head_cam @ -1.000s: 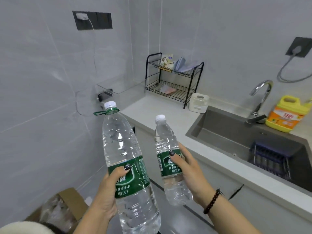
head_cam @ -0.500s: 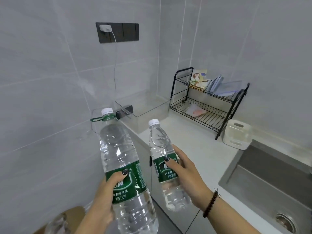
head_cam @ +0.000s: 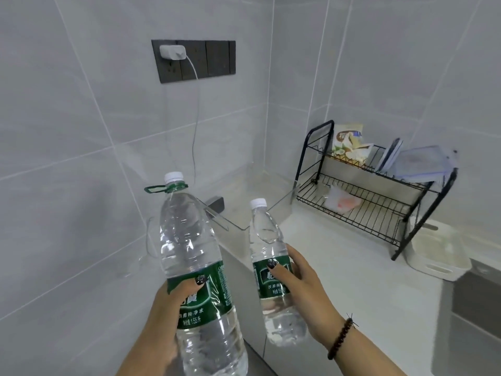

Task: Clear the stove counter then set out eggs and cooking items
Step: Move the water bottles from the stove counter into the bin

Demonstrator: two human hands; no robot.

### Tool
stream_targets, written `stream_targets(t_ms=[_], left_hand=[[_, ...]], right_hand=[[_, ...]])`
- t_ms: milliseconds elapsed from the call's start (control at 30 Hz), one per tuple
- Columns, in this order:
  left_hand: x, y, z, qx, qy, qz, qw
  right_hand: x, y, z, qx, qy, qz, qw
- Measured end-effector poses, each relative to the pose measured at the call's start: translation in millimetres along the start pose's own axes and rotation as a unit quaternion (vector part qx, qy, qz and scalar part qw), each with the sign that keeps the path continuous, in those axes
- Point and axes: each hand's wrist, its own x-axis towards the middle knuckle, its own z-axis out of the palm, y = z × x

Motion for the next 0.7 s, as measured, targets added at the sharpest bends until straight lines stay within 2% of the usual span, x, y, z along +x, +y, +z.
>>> stream_targets(t_ms=[167, 367, 700], left_hand=[[61, 26, -24, -0.001, -0.042, 0.014, 0.999], [121, 45, -9, -0.033, -0.057, 0.018, 0.998], [208, 73, 78, -0.020, -0.114, 0.065, 0.991]], right_hand=[[48, -1, 19, -0.015, 0.080, -0.012, 0.997], [99, -2, -1, -0.066, 0.144, -0.027, 0.987], [203, 19, -69, -0.170, 0.155, -0.007, 0.973]])
